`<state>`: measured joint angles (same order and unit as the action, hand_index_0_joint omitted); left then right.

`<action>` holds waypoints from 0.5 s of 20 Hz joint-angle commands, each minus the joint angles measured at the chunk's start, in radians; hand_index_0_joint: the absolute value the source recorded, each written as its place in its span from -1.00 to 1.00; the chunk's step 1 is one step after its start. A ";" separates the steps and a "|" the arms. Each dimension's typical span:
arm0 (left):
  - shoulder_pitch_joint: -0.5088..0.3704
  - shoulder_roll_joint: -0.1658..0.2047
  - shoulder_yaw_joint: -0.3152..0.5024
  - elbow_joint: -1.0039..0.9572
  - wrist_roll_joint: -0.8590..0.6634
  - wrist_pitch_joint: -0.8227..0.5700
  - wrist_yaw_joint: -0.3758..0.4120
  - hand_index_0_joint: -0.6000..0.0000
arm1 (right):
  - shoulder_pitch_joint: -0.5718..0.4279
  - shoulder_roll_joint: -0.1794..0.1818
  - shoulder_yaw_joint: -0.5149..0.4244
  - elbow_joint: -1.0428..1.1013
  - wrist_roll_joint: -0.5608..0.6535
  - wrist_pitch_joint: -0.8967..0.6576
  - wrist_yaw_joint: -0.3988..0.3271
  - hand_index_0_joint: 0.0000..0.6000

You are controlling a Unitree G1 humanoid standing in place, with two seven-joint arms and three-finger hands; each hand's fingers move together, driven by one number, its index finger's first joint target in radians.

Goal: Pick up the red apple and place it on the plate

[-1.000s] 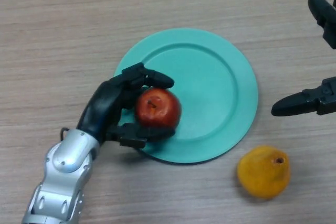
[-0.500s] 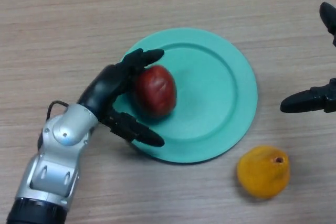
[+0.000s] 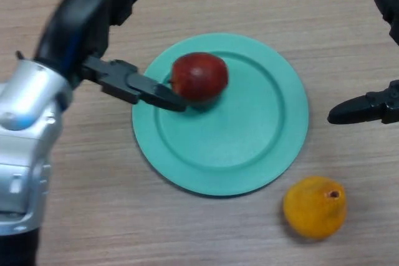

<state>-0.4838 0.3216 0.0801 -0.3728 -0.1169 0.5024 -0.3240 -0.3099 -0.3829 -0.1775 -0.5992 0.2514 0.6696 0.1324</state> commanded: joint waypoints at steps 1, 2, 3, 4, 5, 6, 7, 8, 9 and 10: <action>-0.031 0.059 0.109 -0.095 -0.097 -0.080 0.053 1.00 | -0.042 -0.025 -0.037 -0.052 0.036 -0.098 -0.029 -1.00; 0.007 0.072 0.127 -0.124 -0.136 -0.105 0.081 1.00 | -0.051 -0.022 -0.035 -0.067 0.045 -0.083 -0.034 -1.00; 0.018 0.080 0.132 -0.132 -0.155 -0.104 0.086 1.00 | -0.052 -0.020 -0.035 -0.071 0.048 -0.081 -0.036 -1.00; 0.060 0.102 0.160 -0.171 -0.204 -0.080 0.088 1.00 | -0.053 -0.016 -0.029 -0.083 0.049 -0.084 -0.042 -1.00; 0.070 0.107 0.170 -0.181 -0.224 -0.071 0.093 1.00 | -0.053 -0.013 -0.028 -0.086 0.051 -0.086 -0.044 -1.00; 0.057 0.104 0.210 -0.195 -0.301 -0.030 0.171 1.00 | -0.043 -0.003 -0.041 -0.110 0.077 -0.084 -0.052 -1.00; 0.052 0.108 0.221 -0.199 -0.330 -0.024 0.197 1.00 | -0.041 -0.003 -0.043 -0.117 0.086 -0.083 -0.056 -1.00; 0.072 0.126 0.216 -0.206 -0.348 -0.078 0.221 1.00 | -0.039 -0.006 -0.033 -0.131 0.095 -0.082 -0.063 -1.00; 0.079 0.134 0.215 -0.208 -0.353 -0.094 0.225 1.00 | -0.038 -0.009 -0.024 -0.134 0.093 -0.086 -0.061 -1.00; 0.101 0.147 0.234 -0.207 -0.379 -0.115 0.224 1.00 | -0.036 -0.004 -0.019 -0.129 0.097 -0.102 -0.050 -1.00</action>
<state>-0.3546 0.4269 0.2216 -0.5246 -0.4619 0.5411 -0.1018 -0.3175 -0.3621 -0.1444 -0.6801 0.3343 0.6842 0.0935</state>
